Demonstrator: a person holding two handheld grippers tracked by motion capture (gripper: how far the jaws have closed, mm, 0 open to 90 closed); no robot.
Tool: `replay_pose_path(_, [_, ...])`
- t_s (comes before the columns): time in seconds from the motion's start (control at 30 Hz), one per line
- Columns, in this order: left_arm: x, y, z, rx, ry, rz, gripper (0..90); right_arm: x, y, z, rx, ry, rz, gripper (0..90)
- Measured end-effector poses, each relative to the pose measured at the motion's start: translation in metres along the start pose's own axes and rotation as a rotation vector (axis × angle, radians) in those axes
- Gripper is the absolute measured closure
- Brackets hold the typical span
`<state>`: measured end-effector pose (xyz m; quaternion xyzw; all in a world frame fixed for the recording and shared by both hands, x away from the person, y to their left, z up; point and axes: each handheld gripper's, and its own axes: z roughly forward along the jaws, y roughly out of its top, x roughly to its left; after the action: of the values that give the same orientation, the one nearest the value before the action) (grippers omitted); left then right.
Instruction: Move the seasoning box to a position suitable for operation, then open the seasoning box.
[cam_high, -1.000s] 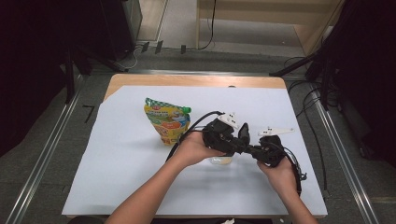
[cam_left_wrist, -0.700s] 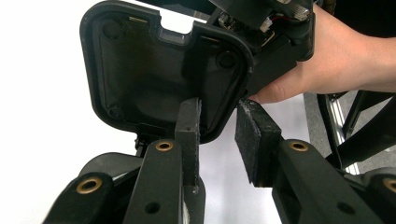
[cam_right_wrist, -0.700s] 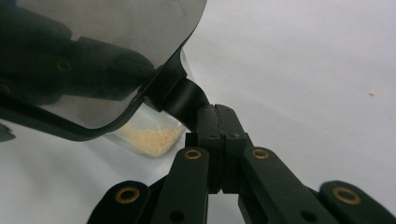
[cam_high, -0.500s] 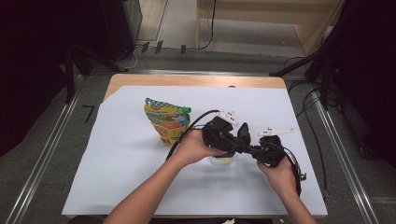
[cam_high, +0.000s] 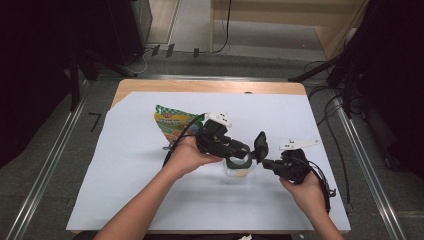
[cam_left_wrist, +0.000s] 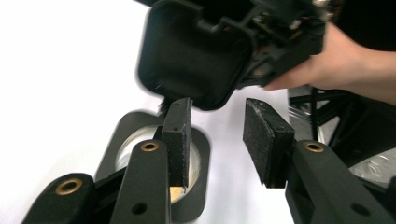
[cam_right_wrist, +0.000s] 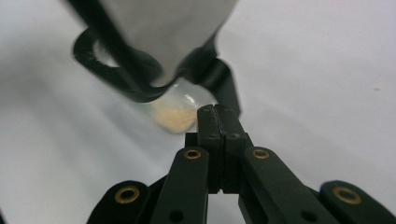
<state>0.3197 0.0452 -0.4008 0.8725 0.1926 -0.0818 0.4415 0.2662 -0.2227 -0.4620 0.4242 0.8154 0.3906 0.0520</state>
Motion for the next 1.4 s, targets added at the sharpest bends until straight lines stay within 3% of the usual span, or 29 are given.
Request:
replay_pose_path(0.1, [0.0,-0.008,-0.009,0.014,0.036,-0.001,62.4,0.009,-0.002,0.0,0.013,0.017,-0.009,88.6])
replay_pose_path(0.2, [0.001,-0.012,-0.014,0.02,0.033,-0.022,62.7,0.017,-0.008,-0.001,0.034,0.021,-0.024,88.5])
replay_pose_path(0.4, [0.001,-0.024,-0.03,0.012,0.051,-0.033,60.7,0.034,-0.008,-0.008,0.004,0.07,-0.034,85.5])
replay_pose_path(0.5, [0.002,-0.032,-0.042,-0.005,0.075,-0.039,60.5,0.049,-0.009,-0.01,0.01,0.098,-0.092,81.7])
replay_pose_path(0.67, [0.004,-0.038,-0.053,-0.012,0.119,-0.098,53.2,0.059,-0.004,-0.007,0.004,0.135,-0.102,76.7])
replay_pose_path(0.7, [0.005,-0.042,-0.059,-0.02,0.143,-0.107,52.2,0.067,0.001,-0.003,-0.002,0.156,-0.111,69.4])
replay_pose_path(0.77, [0.006,-0.043,-0.061,-0.022,0.147,-0.112,51.7,0.074,0.005,0.001,-0.001,0.169,-0.115,65.4])
replay_pose_path(1.03, [0.007,-0.055,-0.082,-0.034,0.181,-0.13,47.7,0.101,0.024,0.024,0.002,0.206,-0.175,59.8])
replay_pose_path(1.1, [0.009,-0.059,-0.087,-0.034,0.188,-0.13,47.6,0.103,0.025,0.026,0.006,0.208,-0.176,59.2])
replay_pose_path(1.17, [0.012,-0.063,-0.095,-0.048,0.191,-0.145,47.7,0.11,0.027,0.037,-0.014,0.225,-0.216,55.4])
replay_pose_path(1.4, [0.02,-0.074,-0.112,-0.073,0.227,-0.146,46.3,0.114,0.018,0.055,0.011,0.27,-0.2,53.9])
